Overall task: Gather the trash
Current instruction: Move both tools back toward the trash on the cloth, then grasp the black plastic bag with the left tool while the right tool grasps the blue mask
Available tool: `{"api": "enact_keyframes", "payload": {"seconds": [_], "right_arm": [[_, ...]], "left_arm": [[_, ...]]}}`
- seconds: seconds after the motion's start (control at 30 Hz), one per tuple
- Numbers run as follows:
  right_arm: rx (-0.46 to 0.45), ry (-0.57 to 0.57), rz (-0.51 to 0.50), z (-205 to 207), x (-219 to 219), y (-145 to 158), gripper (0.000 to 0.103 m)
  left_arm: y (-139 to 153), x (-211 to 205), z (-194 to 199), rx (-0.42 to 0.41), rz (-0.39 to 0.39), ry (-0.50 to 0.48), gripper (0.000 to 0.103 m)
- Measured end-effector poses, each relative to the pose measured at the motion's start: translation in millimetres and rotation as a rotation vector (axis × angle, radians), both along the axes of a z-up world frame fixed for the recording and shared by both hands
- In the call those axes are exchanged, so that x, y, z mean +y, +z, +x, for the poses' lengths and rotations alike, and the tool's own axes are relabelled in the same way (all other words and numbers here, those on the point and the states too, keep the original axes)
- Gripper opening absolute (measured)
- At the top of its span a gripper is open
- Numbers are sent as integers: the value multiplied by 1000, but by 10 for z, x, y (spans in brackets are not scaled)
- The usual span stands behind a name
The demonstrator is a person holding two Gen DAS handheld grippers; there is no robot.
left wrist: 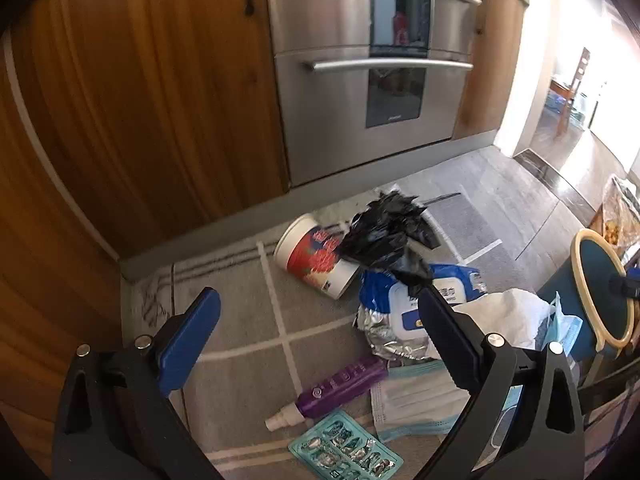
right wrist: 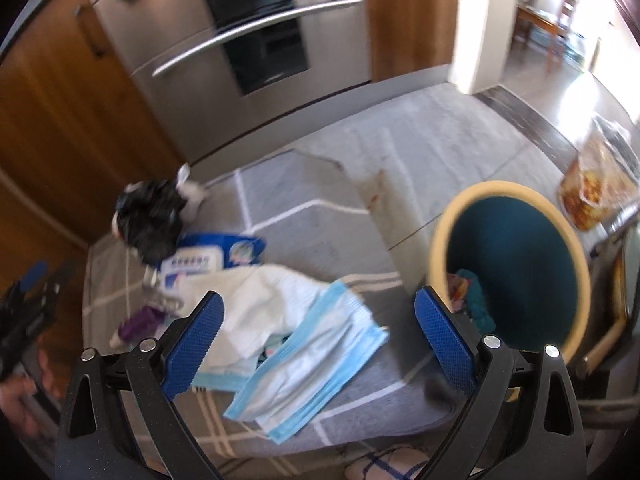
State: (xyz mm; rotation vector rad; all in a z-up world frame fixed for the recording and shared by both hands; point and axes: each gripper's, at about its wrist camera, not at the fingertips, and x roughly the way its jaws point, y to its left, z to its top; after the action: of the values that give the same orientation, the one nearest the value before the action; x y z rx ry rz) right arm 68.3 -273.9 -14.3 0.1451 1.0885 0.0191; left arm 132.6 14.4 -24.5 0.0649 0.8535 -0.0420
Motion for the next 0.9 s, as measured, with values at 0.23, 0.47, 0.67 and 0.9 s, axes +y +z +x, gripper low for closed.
{"api": "enact_keyframes", "payload": {"seconds": [0.23,0.47,0.67,0.9], "right_arm": [[95,82,-35,-46,308,-307,82],[157,37,-46,-39,343,-551,68],[222,-58,16,-12,210,-691,59],[228,-63,15,7,220,-742,58]], "left_arm": [[-19,-45,14,-8,25,-9,98],[-99,-131,84,-2,23,-31,98],[-112,-160,248,-55,-10,-51,98],[-167,-408,477,-103,30,-112,98]]}}
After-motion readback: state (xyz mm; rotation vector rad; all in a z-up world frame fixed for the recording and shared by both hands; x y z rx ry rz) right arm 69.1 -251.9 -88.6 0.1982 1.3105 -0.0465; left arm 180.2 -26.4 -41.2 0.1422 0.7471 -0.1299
